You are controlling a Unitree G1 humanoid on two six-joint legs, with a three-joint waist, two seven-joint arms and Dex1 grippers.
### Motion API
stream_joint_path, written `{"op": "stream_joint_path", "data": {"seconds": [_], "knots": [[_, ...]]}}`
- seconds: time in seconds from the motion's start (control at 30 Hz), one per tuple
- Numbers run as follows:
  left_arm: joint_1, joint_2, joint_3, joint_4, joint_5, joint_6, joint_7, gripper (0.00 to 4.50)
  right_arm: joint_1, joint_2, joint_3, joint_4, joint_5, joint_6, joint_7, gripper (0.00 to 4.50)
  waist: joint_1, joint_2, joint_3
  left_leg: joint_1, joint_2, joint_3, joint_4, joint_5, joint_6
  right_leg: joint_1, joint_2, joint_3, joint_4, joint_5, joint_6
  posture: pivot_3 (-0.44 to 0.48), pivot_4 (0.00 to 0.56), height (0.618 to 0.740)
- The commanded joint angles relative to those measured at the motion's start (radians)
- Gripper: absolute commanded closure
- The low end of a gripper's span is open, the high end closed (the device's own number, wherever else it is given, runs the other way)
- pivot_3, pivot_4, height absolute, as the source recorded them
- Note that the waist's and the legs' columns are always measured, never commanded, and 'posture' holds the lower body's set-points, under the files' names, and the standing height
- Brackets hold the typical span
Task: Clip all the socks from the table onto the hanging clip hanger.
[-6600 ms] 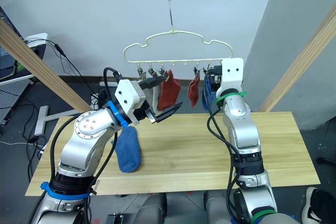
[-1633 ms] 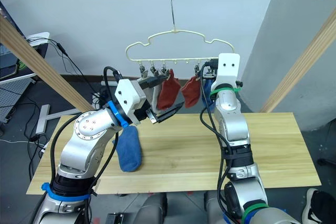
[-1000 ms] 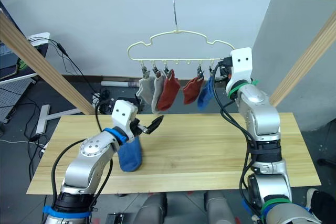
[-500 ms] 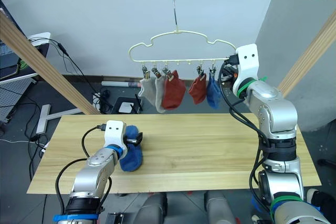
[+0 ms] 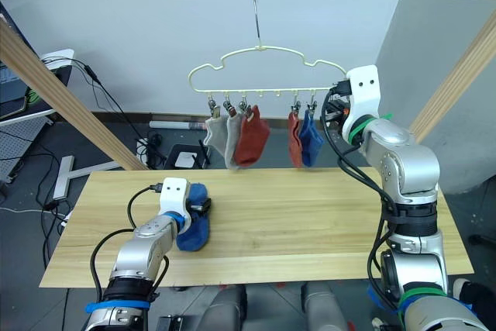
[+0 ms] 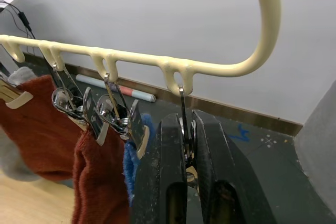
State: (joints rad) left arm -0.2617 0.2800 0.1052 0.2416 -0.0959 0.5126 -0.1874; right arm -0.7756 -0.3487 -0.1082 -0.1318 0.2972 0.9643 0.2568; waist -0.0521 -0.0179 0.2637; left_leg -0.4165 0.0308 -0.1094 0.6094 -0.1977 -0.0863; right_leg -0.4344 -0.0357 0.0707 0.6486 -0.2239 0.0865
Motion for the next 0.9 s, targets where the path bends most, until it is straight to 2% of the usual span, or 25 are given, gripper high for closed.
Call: {"op": "stream_joint_path", "data": {"seconds": [0.03,0.23,0.3,0.4,0.53,0.67,0.9], "knots": [[0.043,-0.012,-0.006,0.003,-0.004,0.019,-0.008,2.02,-0.019,-0.02,-0.027,-0.045,0.009,0.012,-0.003,4.5,0.0,0.0,0.0,0.0,0.0,0.0,0.0,0.0,0.0,0.0,0.0,0.0,0.0,0.0,0.0,-0.007,0.253,0.74],[0.071,-0.04,-0.036,-0.053,-0.009,0.024,-0.027,3.91,-0.018,-0.012,-0.052,-0.056,0.032,0.05,-0.009,4.5,0.002,0.0,0.0,0.0,0.0,0.0,0.0,0.0,0.0,0.0,0.0,0.0,0.0,0.0,0.0,-0.008,0.24,0.74],[0.073,-0.045,-0.079,-0.076,0.009,0.002,-0.047,4.49,-0.026,-0.009,-0.078,-0.053,0.051,0.078,-0.011,4.5,0.004,0.0,0.0,0.0,0.0,0.0,0.0,0.0,0.0,0.0,0.0,0.0,0.0,0.0,0.0,-0.008,0.24,0.74],[0.043,-0.068,-0.115,-0.098,0.012,-0.028,-0.065,4.49,-0.044,-0.036,-0.082,-0.036,0.057,0.087,0.003,4.5,0.008,0.0,0.0,0.0,0.0,0.0,0.0,0.0,0.0,0.001,0.0,0.0,-0.001,0.0,0.0,-0.008,0.24,0.74],[-0.009,-0.114,-0.188,-0.162,-0.014,-0.091,-0.156,4.49,-0.09,-0.051,-0.105,-0.006,0.089,0.145,0.019,4.5,0.01,0.0,0.0,-0.001,-0.001,0.0,0.001,0.0,0.0,0.0,0.0,0.0,-0.002,0.001,0.001,-0.017,0.233,0.74],[-0.084,-0.165,-0.314,-0.283,-0.024,-0.121,-0.253,4.49,-0.173,0.011,-0.253,0.027,0.162,0.325,-0.047,4.5,0.006,0.0,0.0,-0.003,-0.001,0.0,0.0,0.0,0.0,-0.002,0.0,0.0,-0.002,0.003,-0.004,-0.029,0.224,0.74],[-0.274,-0.33,-0.352,-0.321,-0.077,-0.076,-0.235,4.49,-0.25,0.075,-0.386,0.041,0.178,0.489,-0.137,4.5,0.0,0.0,0.0,-0.004,-0.001,0.0,0.001,0.0,0.0,-0.002,-0.001,0.0,-0.002,0.004,-0.004,-0.049,0.22,0.74]]}}
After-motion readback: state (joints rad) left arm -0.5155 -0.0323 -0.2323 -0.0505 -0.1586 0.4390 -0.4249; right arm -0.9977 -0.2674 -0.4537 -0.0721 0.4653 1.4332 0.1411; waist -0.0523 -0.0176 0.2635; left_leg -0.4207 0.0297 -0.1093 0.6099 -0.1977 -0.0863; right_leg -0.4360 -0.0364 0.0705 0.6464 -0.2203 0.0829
